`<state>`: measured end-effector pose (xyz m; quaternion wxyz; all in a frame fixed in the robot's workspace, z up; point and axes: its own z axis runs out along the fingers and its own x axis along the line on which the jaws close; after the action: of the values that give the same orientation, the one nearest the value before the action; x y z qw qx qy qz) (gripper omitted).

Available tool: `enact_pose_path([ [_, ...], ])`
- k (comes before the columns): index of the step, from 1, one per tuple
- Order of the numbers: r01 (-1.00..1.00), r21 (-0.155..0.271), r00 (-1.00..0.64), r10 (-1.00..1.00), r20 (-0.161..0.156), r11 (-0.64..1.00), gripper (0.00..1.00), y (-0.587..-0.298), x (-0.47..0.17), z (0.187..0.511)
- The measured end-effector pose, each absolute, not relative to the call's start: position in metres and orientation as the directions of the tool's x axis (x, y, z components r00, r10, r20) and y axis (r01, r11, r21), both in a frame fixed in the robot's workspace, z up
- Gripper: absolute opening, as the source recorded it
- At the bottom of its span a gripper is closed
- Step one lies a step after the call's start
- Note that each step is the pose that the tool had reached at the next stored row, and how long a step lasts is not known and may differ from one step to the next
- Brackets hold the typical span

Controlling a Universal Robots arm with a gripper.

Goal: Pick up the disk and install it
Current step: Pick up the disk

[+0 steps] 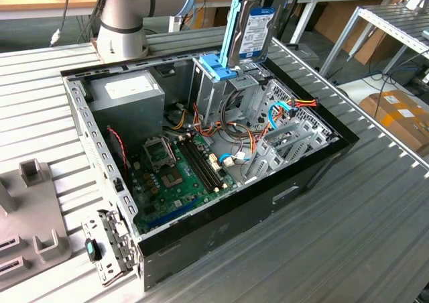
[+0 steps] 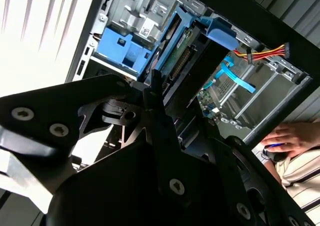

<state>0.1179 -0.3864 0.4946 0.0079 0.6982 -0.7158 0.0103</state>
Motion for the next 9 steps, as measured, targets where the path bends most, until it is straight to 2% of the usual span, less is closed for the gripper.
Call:
enact_pose_path([
  [9,-1.000,-0.004,-0.025,-0.999,0.026,0.025,0.35,-0.428,0.119,0.495],
])
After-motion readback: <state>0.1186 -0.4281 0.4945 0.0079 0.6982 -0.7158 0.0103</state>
